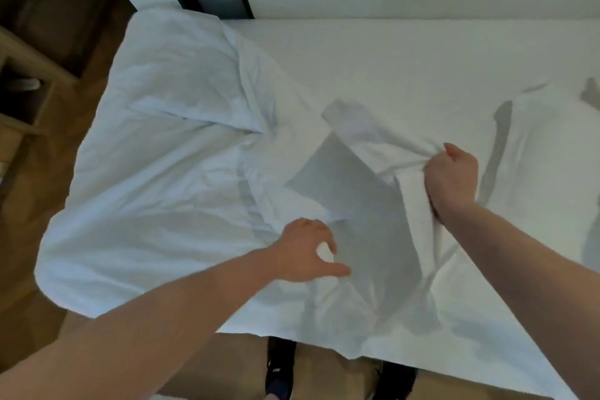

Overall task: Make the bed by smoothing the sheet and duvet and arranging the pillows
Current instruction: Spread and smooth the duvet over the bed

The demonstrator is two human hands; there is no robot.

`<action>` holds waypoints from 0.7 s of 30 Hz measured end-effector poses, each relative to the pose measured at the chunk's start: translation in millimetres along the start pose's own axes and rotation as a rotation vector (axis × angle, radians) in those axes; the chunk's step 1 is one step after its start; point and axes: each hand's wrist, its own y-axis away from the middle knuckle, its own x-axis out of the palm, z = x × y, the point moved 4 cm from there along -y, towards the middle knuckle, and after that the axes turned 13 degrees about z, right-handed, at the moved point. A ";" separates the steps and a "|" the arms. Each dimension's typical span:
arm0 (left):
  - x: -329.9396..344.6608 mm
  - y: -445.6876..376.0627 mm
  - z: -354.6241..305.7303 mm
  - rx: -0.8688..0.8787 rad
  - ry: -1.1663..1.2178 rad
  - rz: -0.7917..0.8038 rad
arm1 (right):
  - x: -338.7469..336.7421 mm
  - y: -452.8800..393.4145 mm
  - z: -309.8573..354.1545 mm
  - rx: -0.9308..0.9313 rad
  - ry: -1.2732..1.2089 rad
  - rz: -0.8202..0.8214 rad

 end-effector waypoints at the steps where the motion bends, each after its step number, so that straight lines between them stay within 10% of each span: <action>1: -22.5 -0.7 30.0 -0.185 0.224 -0.146 | -15.2 0.5 2.8 0.038 -0.121 -0.114; 5: -70.7 -6.7 95.0 -0.595 0.924 -0.399 | -33.3 19.1 5.0 0.163 0.022 -0.160; 13: -64.1 -51.5 139.1 -0.640 0.657 -0.238 | -48.3 43.6 -63.4 0.302 0.099 -0.143; 21: -35.8 -89.2 162.4 -0.631 0.911 -0.196 | -61.4 15.4 -128.4 0.547 0.297 -0.079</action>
